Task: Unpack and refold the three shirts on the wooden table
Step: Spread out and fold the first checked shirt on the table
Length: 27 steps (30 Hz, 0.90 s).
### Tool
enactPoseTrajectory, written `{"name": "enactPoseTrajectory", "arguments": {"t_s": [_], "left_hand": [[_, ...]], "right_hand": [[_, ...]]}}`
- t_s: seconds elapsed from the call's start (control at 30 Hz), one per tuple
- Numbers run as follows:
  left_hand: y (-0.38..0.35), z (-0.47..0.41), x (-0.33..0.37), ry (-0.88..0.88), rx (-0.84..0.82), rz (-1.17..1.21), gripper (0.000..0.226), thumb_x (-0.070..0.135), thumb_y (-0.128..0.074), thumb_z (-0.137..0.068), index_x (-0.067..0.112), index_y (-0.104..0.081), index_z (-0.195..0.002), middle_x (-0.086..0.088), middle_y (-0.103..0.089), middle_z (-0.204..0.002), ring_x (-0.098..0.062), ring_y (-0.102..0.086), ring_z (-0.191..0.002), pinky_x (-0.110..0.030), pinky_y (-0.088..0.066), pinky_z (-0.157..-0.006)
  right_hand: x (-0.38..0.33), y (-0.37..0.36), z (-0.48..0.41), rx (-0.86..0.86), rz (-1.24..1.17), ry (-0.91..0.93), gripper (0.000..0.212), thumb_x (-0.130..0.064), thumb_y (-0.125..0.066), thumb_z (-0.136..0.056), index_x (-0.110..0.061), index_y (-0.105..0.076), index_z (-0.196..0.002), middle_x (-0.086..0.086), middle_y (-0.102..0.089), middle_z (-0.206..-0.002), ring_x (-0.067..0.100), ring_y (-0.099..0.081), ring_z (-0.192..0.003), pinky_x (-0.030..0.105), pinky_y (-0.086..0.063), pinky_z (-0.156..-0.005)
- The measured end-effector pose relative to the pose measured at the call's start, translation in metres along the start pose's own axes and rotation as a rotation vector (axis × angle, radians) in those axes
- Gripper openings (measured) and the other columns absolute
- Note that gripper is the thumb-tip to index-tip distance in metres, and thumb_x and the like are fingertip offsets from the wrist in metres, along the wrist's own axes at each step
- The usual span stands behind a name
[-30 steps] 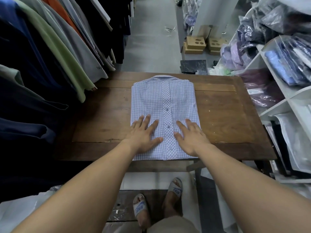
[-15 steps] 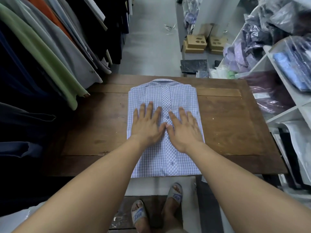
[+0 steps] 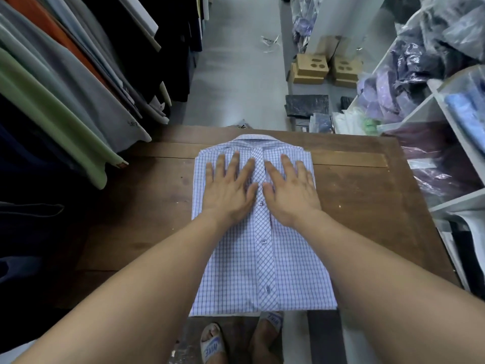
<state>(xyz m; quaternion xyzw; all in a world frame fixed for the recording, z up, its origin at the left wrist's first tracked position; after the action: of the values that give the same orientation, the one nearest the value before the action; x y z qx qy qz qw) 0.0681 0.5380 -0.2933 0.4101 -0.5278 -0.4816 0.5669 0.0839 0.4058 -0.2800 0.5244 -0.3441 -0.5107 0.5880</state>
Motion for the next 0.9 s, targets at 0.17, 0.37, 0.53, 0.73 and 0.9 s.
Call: {"name": "enactPoseTrajectory", "arguments": {"t_s": [0.17,0.37,0.53,0.73,0.9], "left_hand": [[-0.023,-0.015,-0.024,0.084,-0.119,0.050,0.072,0.075,-0.011,-0.095,0.046,0.008,-0.158,-0.003,0.023,-0.166,-0.038,0.027,-0.150,-0.057,0.015,-0.120],[-0.028,-0.019,-0.030,0.113,-0.139,0.038,0.082,0.086,-0.007,-0.087,0.047,0.011,-0.156,-0.005,0.029,-0.164,-0.035,0.035,-0.147,-0.052,0.021,-0.119],[-0.020,-0.013,-0.026,0.141,-0.173,-0.005,0.083,0.082,-0.009,-0.090,0.040,0.016,-0.157,-0.009,0.030,-0.163,-0.035,0.032,-0.148,-0.053,0.020,-0.120],[0.010,0.051,-0.007,0.073,0.072,0.041,0.077,0.068,-0.022,-0.098,0.029,-0.003,-0.162,-0.011,0.008,-0.169,-0.028,0.011,-0.155,-0.048,0.009,-0.125],[-0.013,0.113,-0.012,0.108,0.003,0.065,0.081,0.071,-0.012,-0.093,0.029,-0.002,-0.162,-0.011,0.008,-0.169,-0.028,0.013,-0.155,-0.049,0.008,-0.125]], "right_hand": [[0.024,-0.036,-0.021,-0.215,-0.020,-0.083,0.071,-0.069,-0.007,-0.098,-0.039,0.015,-0.157,-0.005,0.026,-0.165,0.030,0.025,-0.151,0.051,0.010,-0.123],[0.026,-0.045,-0.021,-0.207,-0.029,-0.084,0.074,-0.072,-0.004,-0.095,-0.038,0.021,-0.155,-0.006,0.036,-0.160,0.027,0.036,-0.146,0.050,0.018,-0.121],[0.024,-0.030,-0.018,-0.150,-0.050,-0.057,0.074,-0.070,-0.013,-0.098,-0.035,0.011,-0.159,0.001,0.023,-0.166,0.029,0.025,-0.151,0.049,0.010,-0.124],[0.001,-0.001,0.035,0.069,-0.038,0.051,0.076,-0.071,-0.028,-0.096,-0.032,-0.016,-0.159,0.011,-0.012,-0.167,0.032,-0.008,-0.154,0.048,-0.005,-0.126],[-0.009,-0.019,0.094,0.071,-0.012,-0.030,0.067,-0.062,-0.031,-0.099,-0.029,-0.027,-0.157,0.015,-0.028,-0.160,0.036,-0.024,-0.145,0.049,-0.019,-0.120]]}}
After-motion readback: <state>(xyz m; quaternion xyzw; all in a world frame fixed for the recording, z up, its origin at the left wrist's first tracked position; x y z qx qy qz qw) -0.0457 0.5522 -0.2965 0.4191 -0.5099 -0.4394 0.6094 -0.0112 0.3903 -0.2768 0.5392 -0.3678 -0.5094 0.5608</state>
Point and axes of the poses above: each hand's wrist, its own z-axis away from the middle knuckle, its own y-axis out of the back of the hand, x = y × z, the point moved 10 cm from there along -z, towards the middle knuckle
